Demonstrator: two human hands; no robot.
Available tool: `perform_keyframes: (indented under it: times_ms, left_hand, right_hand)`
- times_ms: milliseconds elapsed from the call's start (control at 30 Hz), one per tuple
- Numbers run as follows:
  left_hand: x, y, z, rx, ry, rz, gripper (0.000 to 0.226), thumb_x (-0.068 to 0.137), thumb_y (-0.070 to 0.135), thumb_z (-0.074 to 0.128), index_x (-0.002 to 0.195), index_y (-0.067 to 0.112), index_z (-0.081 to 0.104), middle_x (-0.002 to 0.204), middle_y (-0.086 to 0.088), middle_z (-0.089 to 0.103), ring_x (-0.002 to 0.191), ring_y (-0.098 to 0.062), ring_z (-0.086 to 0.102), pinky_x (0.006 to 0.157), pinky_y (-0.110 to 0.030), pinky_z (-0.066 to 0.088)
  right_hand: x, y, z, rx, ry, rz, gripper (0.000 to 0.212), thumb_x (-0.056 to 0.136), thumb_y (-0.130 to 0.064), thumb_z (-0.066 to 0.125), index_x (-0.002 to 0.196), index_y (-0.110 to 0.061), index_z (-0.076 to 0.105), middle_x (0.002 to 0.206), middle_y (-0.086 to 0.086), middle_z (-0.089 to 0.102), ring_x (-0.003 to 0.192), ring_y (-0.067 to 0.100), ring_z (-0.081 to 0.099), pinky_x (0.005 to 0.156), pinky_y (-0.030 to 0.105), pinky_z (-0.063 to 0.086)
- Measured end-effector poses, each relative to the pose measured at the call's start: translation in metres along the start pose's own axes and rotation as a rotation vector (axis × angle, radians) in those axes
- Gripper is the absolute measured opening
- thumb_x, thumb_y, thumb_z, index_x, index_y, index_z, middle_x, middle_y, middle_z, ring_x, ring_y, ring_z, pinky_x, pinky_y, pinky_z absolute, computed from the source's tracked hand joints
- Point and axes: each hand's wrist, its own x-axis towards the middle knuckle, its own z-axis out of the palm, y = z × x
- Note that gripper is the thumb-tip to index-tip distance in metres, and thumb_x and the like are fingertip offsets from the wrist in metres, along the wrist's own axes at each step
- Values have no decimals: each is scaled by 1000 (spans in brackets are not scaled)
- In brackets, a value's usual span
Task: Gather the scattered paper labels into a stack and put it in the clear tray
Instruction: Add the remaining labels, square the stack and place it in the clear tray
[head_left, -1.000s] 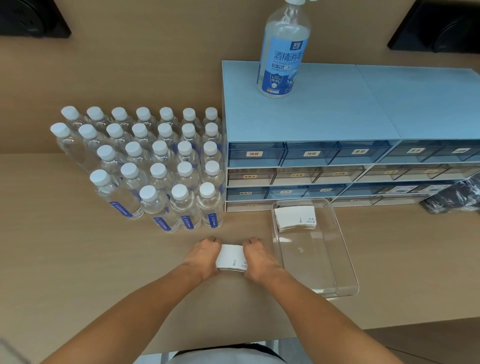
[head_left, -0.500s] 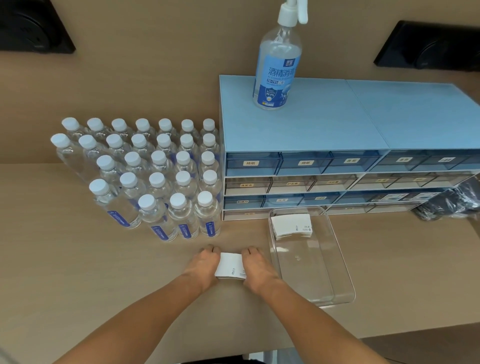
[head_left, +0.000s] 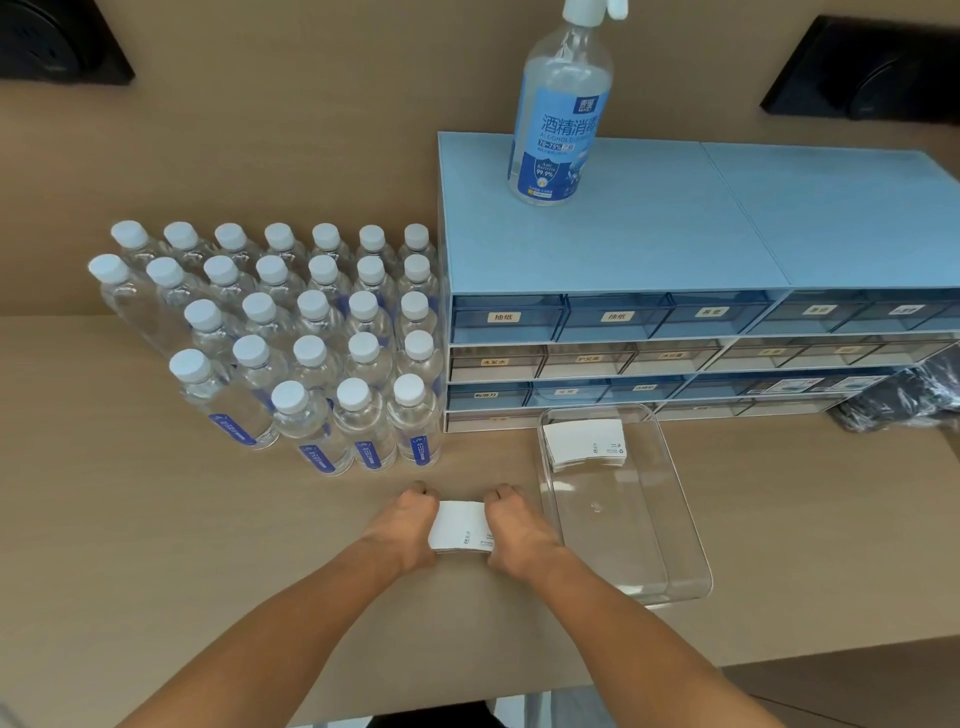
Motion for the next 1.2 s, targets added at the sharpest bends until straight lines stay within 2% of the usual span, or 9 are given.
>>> perform_keyframes:
  times_ms: [267, 367, 500, 633, 767, 833, 900, 1033, 1200]
  left_hand:
    - [-13, 2, -9, 28, -12, 22, 56, 67, 25, 81, 115, 13, 54, 117, -5, 49, 104, -25, 58, 80, -33, 51]
    - [-16, 5, -19, 39, 8, 44, 56, 67, 25, 82, 116, 15, 55, 115, -6, 51, 103, -25, 58, 81, -32, 51]
    - [-19, 9, -31, 38, 39, 56, 55, 69, 24, 80, 118, 14, 55, 117, -8, 53, 105, -26, 58, 84, -31, 50]
    - [-27, 9, -36, 21, 52, 13, 51, 73, 23, 76, 118, 16, 55, 118, -8, 58, 104, -25, 60, 75, -28, 47]
    - [-37, 14, -39, 14, 79, -34, 59, 73, 26, 78, 125, 17, 52, 123, -7, 55, 109, -24, 57, 83, -29, 49]
    - [-42, 20, -44, 18, 97, -50, 60, 72, 28, 79, 125, 18, 53, 122, -6, 55, 107, -23, 57, 78, -27, 47]
    - [-46, 29, -52, 45, 123, -48, 57, 71, 31, 79, 120, 17, 55, 118, -6, 57, 103, -23, 58, 74, -27, 47]
    - [-50, 69, -69, 88, 165, -62, 54, 67, 30, 80, 114, 16, 57, 113, -6, 59, 98, -23, 59, 77, -31, 54]
    - [-39, 147, -74, 85, 206, -49, 62, 63, 33, 83, 117, 20, 55, 113, -4, 58, 101, -22, 58, 81, -31, 52]
  right_hand:
    - [-14, -6, -8, -19, -10, 12, 57, 77, -8, 72, 128, -3, 48, 131, 13, 48, 131, 28, 39, 105, 34, 42]
    - [-20, -7, -17, -28, 9, 22, 54, 77, -8, 71, 126, -4, 49, 128, 13, 50, 128, 28, 42, 100, 35, 45]
    - [-24, -9, -31, -19, 22, 40, 51, 77, -12, 72, 124, -7, 51, 125, 11, 52, 122, 27, 48, 94, 36, 48]
    - [-26, -10, -43, -27, 12, 10, 44, 77, -14, 70, 118, -7, 55, 119, 13, 55, 114, 29, 54, 89, 34, 50]
    - [-28, -10, -53, -49, 22, -36, 42, 77, -15, 70, 116, -6, 57, 118, 13, 56, 108, 30, 58, 83, 32, 51]
    - [-31, -6, -59, -56, 28, -46, 42, 77, -16, 71, 116, -7, 57, 116, 14, 58, 104, 31, 60, 81, 33, 51]
    - [-36, 2, -67, -58, 44, -59, 42, 77, -17, 72, 115, -8, 57, 112, 14, 60, 99, 31, 63, 76, 33, 52]
    - [-53, 34, -91, -52, 97, -93, 33, 76, -15, 71, 107, -9, 60, 107, 13, 59, 88, 29, 63, 65, 31, 48]
    - [-75, 103, -116, -53, 139, -105, 46, 69, -17, 79, 108, -12, 58, 107, 9, 59, 93, 28, 62, 72, 33, 51]
